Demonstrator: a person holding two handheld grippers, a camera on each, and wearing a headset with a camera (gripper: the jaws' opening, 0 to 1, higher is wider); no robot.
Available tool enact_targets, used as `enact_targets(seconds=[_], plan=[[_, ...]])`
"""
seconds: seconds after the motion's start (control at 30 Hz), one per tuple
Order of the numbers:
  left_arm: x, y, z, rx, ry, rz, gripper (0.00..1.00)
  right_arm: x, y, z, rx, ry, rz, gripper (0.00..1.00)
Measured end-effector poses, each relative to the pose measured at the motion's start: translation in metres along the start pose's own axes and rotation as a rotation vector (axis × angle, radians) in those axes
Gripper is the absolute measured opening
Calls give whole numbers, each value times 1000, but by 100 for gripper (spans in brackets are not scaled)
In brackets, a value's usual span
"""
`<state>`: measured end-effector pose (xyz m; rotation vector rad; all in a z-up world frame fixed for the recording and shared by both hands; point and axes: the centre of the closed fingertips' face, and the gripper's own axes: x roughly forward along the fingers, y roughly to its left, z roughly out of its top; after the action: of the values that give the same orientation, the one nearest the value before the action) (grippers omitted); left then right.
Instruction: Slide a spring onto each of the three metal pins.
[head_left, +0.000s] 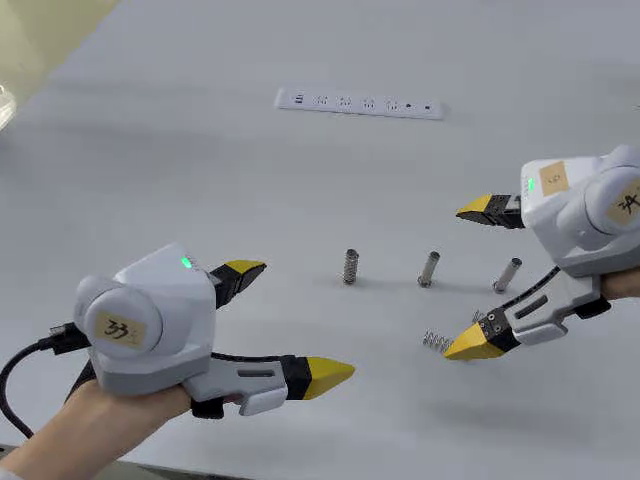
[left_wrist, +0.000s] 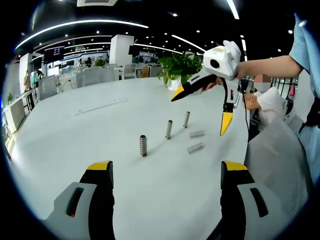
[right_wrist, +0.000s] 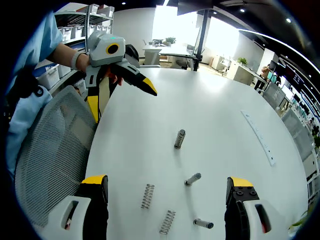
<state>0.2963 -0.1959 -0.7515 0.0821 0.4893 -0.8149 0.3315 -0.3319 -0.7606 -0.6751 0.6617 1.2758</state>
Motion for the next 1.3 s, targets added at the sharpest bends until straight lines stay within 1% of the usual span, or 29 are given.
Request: enact_targets(seconds=[0.13, 0.23, 0.3, 0.37, 0.4, 0.5, 0.6, 0.77, 0.87, 0.93, 1.03, 1.07, 1.17, 1.2, 1.23, 1.27, 1.3], plan=[[3, -2, 5, 24, -1, -12, 87, -18, 7, -20, 69, -15, -54, 98], [7, -6, 8, 44, 1, -25, 87, -29, 13, -35, 115, -22, -82, 97], [9, -8, 8, 52, 6, -37, 87, -33, 18, -44, 139, -21, -88, 97], [12, -11, 9, 73, 10, -43, 86, -38, 22, -54, 150, -20, -101, 97], [13, -12, 10, 79, 12, -50, 86, -41, 25, -60, 170, -20, -107, 98], [15, -12, 12, 87, 13, -52, 85, -47, 26, -70, 200, -33, -132, 97], [19, -11, 12, 92, 21, -56, 85, -52, 26, -76, 227, -51, -153, 97], [25, -11, 12, 106, 28, -57, 85, -60, 24, -88, 245, -67, -187, 97], [27, -13, 12, 120, 35, -61, 85, -62, 23, -94, 265, -78, -198, 96], [29, -16, 13, 125, 36, -71, 85, -63, 25, -96, 273, -86, -202, 97], [34, -22, 14, 154, 45, -94, 83, -64, 26, -98, 293, -103, -212, 97], [38, -24, 13, 179, 59, -110, 81, -64, 27, -98, 300, -108, -214, 97], [47, -30, 11, 222, 85, -145, 80, -65, 29, -100, 306, -121, -217, 97], [50, -31, 9, 237, 99, -157, 79, -65, 29, -101, 307, -125, -219, 96], [53, -32, 6, 276, 126, -166, 79, -65, 30, -102, 313, -129, -223, 96], [56, -35, 6, 287, 131, -177, 78, -64, 30, -103, 315, -133, -226, 96], [58, -37, 5, 290, 147, -186, 78, -64, 30, -103, 319, -139, -228, 96]])
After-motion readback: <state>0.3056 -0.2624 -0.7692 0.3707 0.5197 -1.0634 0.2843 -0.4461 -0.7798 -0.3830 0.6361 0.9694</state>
